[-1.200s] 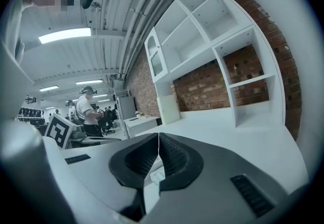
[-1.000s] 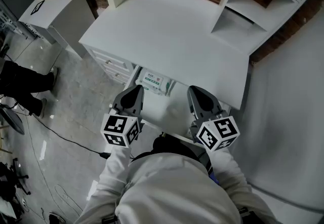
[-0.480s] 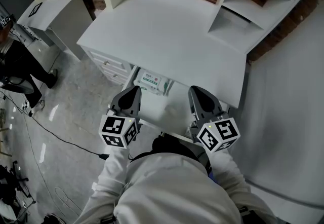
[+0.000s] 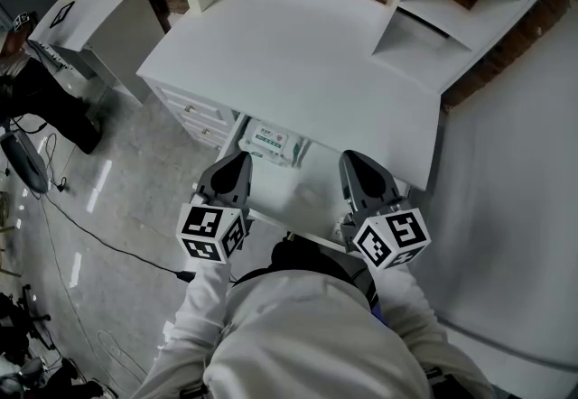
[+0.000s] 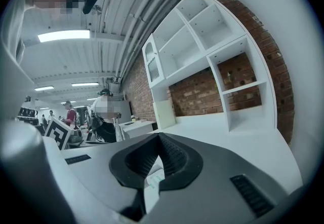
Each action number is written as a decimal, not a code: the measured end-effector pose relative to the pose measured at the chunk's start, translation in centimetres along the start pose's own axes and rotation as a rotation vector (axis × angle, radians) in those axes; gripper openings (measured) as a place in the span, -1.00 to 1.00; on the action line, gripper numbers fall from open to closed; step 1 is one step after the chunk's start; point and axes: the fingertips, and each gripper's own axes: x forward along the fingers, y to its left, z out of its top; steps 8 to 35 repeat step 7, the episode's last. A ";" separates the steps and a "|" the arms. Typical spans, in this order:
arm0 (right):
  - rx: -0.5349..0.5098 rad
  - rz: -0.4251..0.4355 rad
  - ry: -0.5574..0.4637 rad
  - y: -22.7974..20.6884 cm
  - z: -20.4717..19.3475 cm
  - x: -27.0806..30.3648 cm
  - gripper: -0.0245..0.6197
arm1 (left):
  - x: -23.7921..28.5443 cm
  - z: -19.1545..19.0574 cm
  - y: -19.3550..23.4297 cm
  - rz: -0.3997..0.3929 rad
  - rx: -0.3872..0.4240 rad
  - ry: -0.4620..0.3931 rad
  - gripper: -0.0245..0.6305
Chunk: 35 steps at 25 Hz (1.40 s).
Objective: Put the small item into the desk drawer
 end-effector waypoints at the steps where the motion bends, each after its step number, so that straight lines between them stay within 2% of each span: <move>1: 0.001 0.000 0.000 0.0 0.0 0.0 -0.84 | 0.0 0.0 0.0 0.001 0.000 0.000 -0.87; 35: 0.007 0.004 0.001 0.0 -0.2 0.3 -0.84 | 0.1 0.0 0.3 0.002 -0.001 0.000 -0.87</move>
